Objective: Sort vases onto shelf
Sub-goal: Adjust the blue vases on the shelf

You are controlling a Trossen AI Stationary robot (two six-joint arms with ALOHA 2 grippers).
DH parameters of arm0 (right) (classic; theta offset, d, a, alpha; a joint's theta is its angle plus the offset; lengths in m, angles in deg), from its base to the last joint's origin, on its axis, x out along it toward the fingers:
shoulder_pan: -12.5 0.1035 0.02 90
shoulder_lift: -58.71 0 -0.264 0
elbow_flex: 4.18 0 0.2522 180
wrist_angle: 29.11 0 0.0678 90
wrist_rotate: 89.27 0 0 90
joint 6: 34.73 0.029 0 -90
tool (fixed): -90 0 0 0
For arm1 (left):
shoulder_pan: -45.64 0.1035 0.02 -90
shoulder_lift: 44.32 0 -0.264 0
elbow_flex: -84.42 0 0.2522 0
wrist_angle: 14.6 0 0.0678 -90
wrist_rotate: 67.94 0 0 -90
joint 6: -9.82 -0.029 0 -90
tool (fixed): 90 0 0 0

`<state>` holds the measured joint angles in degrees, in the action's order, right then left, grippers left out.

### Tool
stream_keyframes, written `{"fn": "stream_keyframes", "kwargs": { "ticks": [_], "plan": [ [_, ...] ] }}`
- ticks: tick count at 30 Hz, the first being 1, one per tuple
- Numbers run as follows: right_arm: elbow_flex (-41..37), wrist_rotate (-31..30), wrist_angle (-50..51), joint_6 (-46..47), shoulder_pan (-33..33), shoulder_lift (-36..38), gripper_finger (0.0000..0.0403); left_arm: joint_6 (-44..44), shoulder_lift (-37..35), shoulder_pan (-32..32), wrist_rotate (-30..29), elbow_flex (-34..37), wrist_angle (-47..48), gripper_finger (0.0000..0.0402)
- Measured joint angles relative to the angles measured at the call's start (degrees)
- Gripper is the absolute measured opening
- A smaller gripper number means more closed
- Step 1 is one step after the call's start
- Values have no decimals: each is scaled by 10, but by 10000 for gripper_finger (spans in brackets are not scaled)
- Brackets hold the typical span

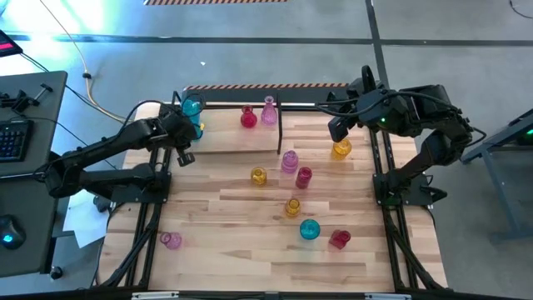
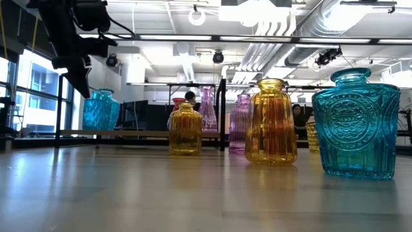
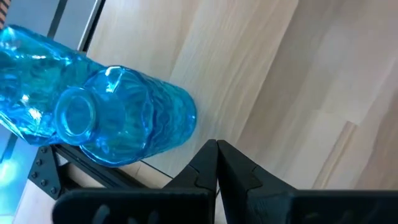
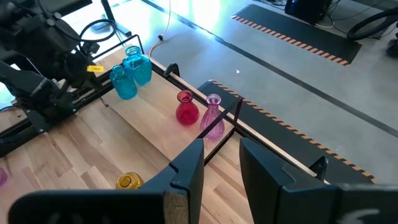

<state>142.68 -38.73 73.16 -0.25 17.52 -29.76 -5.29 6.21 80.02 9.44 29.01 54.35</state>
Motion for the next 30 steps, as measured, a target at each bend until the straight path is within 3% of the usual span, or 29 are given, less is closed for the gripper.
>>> {"fn": "stream_keyframes", "kwargs": {
  "ticks": [30],
  "plan": [
    [0,4,0,6,0,0,87,-56,34,114,23,0,-29,0]
  ]
}}
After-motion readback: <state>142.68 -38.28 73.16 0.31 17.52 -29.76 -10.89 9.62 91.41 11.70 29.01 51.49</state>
